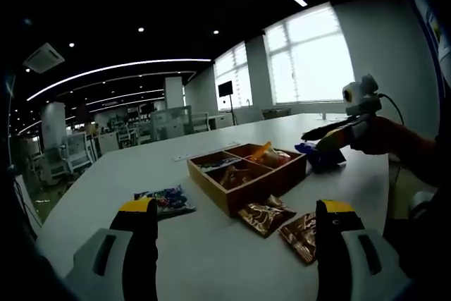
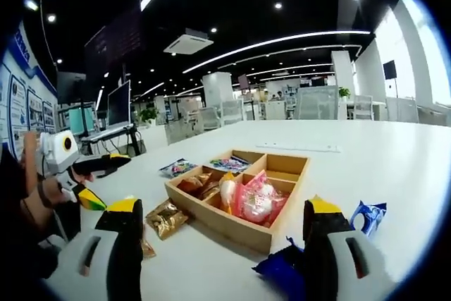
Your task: Pick up the scattered marshmallows, QQ candies, Oreo cookies, and mixed nuts on the table and sort them into separate containers
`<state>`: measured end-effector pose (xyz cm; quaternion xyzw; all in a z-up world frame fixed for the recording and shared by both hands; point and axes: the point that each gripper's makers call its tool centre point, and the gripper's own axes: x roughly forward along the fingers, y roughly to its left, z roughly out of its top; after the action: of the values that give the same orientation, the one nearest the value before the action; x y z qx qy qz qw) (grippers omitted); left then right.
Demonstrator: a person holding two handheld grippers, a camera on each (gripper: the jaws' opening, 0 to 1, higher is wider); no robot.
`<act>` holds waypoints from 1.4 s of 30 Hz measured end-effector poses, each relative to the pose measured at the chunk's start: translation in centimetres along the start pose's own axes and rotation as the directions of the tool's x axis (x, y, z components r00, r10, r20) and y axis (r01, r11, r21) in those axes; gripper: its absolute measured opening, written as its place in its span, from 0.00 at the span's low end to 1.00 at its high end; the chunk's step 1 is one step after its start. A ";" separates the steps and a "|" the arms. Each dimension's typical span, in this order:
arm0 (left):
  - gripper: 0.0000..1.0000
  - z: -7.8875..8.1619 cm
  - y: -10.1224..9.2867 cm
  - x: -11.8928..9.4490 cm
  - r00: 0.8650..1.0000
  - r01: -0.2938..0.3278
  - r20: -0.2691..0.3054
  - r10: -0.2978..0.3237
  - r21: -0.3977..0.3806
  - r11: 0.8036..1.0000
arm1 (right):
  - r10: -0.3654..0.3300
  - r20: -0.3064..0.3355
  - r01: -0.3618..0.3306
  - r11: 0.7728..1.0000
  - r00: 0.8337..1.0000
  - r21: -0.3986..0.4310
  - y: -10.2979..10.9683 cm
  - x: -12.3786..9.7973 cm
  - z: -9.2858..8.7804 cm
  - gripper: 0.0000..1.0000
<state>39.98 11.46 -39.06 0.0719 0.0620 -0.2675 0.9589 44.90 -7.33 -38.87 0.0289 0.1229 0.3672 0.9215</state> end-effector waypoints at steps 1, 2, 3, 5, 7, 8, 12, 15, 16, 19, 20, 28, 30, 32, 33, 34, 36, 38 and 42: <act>0.97 0.0 0.0 0.0 1.000 -0.001 -0.002 0.001 0.000 1.000 | 0.000 0.005 0.000 1.000 1.000 0.002 0.0 -0.2 0.0 0.90; 0.97 0.0 0.0 0.0 1.000 -0.002 -0.001 0.002 -0.001 1.000 | 0.000 0.007 0.000 1.000 1.000 0.005 0.0 -0.3 0.1 0.90; 0.97 0.0 0.1 0.1 1.000 -0.003 0.001 0.003 -0.004 1.000 | 0.001 0.009 -0.001 1.000 1.000 0.010 0.0 -0.5 0.1 0.90; 0.97 0.1 0.1 0.1 1.000 -0.005 0.003 0.005 -0.006 1.000 | 0.006 0.008 -0.006 1.000 1.000 0.027 0.1 -0.9 0.1 0.90; 0.97 0.1 0.1 0.1 1.000 -0.009 0.003 0.009 -0.006 1.000 | 0.008 0.009 -0.009 0.999 1.000 0.032 0.2 -1.2 0.0 0.90; 0.97 0.1 0.2 0.1 1.000 -0.010 0.002 0.010 -0.006 1.000 | 0.010 0.010 -0.010 0.999 1.000 0.034 0.3 -1.3 0.0 0.90; 0.97 0.2 0.2 0.1 1.000 -0.013 0.001 0.013 -0.005 1.000 | 0.008 0.013 -0.008 0.999 1.000 0.042 0.1 -1.9 -0.1 0.90; 0.97 0.4 0.1 0.0 1.000 -0.014 0.002 0.014 -0.002 1.000 | 0.001 0.011 -0.002 0.999 1.000 0.043 0.1 -2.1 -0.3 0.90; 0.97 0.5 0.1 0.0 1.000 -0.015 0.003 0.015 -0.001 1.000 | 0.003 0.011 -0.003 0.999 1.000 0.042 0.2 -2.1 -0.3 0.90; 0.97 0.7 0.0 -0.1 1.000 -0.019 0.000 0.019 0.001 1.000 | 0.011 0.013 -0.012 0.999 1.000 0.036 0.4 -2.3 -0.1 0.90; 0.97 0.9 0.0 -0.1 1.000 -0.021 0.001 0.021 0.004 1.000 | 0.013 0.014 -0.014 0.999 1.000 0.035 0.5 -2.3 -0.1 0.90; 0.97 1.1 -0.3 0.0 1.000 -0.022 0.012 0.022 0.005 1.000 | 0.020 0.009 -0.020 0.999 1.000 0.029 0.3 -2.5 -0.1 0.90; 0.97 1.3 -0.4 -0.1 1.000 -0.018 0.018 0.018 0.001 1.000 | 0.018 0.009 -0.018 0.999 1.000 0.027 0.2 -2.5 -0.1 0.90; 0.97 1.2 -0.4 -0.2 1.000 -0.020 0.015 0.020 0.006 1.000 | 0.019 0.011 -0.019 0.999 1.000 0.028 0.2 -2.5 -0.2 0.90; 0.97 1.1 -0.2 -0.2 1.000 -0.024 0.012 0.024 0.007 1.000 | 0.021 0.009 -0.021 0.999 1.000 0.030 0.3 -2.4 -0.2 0.90; 0.97 1.0 0.0 -0.3 1.000 -0.028 0.006 0.028 0.006 1.000 | 0.021 0.005 -0.021 0.999 1.000 0.030 0.3 -2.3 -0.3 0.90; 0.97 1.0 0.1 -0.3 0.999 -0.032 0.007 0.032 0.005 0.999 | 0.019 0.003 -0.019 0.999 1.000 0.026 0.3 -2.3 -0.4 0.90; 0.97 1.0 0.3 -0.3 0.999 -0.034 0.005 0.034 0.003 0.999 | 0.022 0.008 -0.022 0.999 1.000 0.028 0.4 -2.3 -0.3 0.90; 0.97 1.3 0.4 -0.5 0.999 -0.037 0.011 0.037 0.002 0.999 | 0.019 0.009 -0.019 0.999 1.000 0.031 0.2 -2.5 -0.3 0.90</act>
<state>39.89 11.83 -37.68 0.0728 0.0550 -0.2503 0.9638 42.92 -8.87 -38.64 0.0458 0.1245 0.3738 0.9180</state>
